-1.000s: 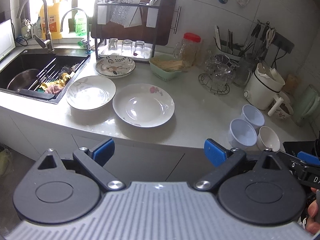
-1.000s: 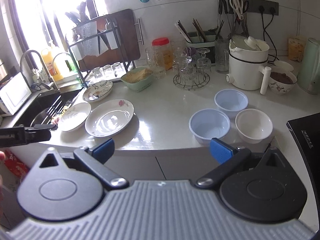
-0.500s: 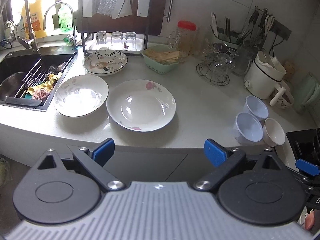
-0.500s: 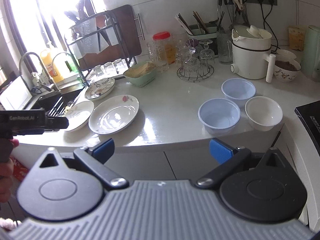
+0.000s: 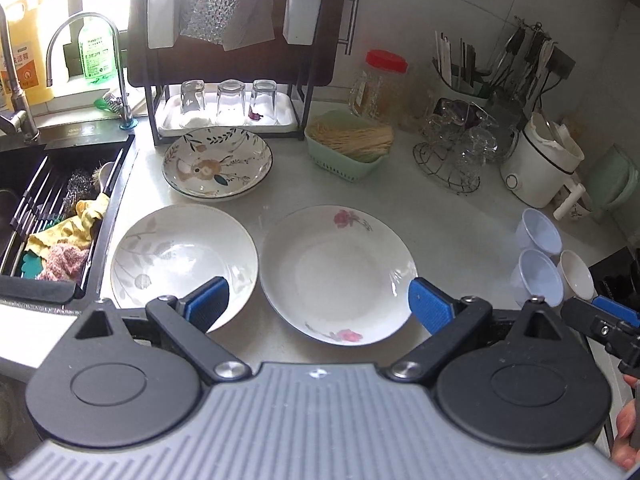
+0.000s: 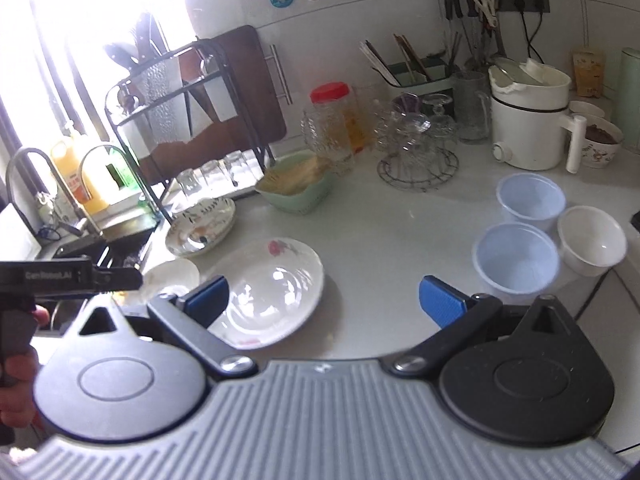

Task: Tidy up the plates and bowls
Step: 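Move both grippers toward the rim of the grey-leaf white plate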

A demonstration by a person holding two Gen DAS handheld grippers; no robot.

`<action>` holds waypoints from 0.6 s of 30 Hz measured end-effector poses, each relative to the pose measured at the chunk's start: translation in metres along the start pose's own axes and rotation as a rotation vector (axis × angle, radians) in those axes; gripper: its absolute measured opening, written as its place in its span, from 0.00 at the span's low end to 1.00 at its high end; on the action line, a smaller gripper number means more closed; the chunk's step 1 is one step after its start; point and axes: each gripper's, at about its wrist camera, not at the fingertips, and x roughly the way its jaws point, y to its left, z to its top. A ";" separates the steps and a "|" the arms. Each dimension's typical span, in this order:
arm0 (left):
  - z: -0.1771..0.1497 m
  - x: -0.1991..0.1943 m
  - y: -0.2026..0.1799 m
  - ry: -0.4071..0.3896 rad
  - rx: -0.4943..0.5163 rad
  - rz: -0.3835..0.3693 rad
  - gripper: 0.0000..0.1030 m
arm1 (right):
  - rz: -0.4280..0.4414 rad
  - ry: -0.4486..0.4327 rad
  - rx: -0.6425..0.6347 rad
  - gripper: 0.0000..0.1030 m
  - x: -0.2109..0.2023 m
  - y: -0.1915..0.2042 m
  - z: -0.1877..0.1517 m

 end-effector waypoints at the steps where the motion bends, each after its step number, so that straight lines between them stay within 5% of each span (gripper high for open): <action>1: 0.003 0.005 0.009 0.000 0.001 -0.003 0.95 | 0.000 -0.002 -0.008 1.00 0.007 0.009 0.001; 11: 0.033 0.049 0.090 0.058 0.014 -0.035 0.95 | 0.033 0.044 -0.030 0.94 0.061 0.089 -0.007; 18: 0.052 0.075 0.140 0.089 0.058 -0.045 0.95 | 0.023 0.080 0.004 0.76 0.094 0.137 -0.020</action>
